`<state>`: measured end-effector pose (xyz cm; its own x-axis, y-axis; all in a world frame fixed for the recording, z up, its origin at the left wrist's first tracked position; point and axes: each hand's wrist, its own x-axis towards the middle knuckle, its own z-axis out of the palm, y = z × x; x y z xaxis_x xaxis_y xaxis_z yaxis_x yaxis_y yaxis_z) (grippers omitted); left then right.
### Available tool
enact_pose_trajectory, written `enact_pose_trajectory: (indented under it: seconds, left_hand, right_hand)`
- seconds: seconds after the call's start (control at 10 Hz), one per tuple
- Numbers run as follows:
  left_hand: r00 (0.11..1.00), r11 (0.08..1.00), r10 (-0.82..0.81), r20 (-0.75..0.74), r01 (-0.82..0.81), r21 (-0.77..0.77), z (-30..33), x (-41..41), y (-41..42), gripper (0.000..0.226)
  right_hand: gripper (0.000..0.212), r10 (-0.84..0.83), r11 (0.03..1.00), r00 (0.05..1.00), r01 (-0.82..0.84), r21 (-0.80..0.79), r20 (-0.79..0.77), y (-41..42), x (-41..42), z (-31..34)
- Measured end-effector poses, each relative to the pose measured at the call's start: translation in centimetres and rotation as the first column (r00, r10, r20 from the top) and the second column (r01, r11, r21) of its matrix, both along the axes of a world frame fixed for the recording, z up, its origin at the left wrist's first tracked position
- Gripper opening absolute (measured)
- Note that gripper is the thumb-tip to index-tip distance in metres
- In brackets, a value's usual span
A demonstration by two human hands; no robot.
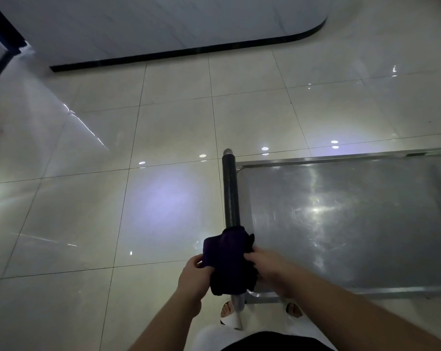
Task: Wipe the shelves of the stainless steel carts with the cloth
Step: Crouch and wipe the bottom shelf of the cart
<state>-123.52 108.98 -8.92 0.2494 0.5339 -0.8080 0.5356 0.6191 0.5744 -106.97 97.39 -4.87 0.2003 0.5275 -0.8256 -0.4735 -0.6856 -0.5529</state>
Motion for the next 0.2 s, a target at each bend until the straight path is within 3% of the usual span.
enact_pose_trajectory:
  seconds: [0.1,0.2]
  left_hand:
    - [1.0,1.0,-0.027,-0.01,0.027,0.01,0.3,0.0,-0.4,0.056]
    - [0.999,0.999,-0.028,-0.035,0.029,0.016,0.9,0.0,-0.8,0.056]
  right_hand:
    - [0.035,0.229,0.973,0.953,-0.23,-0.021,0.197,-0.4,0.6,0.5]
    - [0.024,0.338,0.941,0.89,-0.32,-0.109,0.307,-1.3,1.8,1.1]
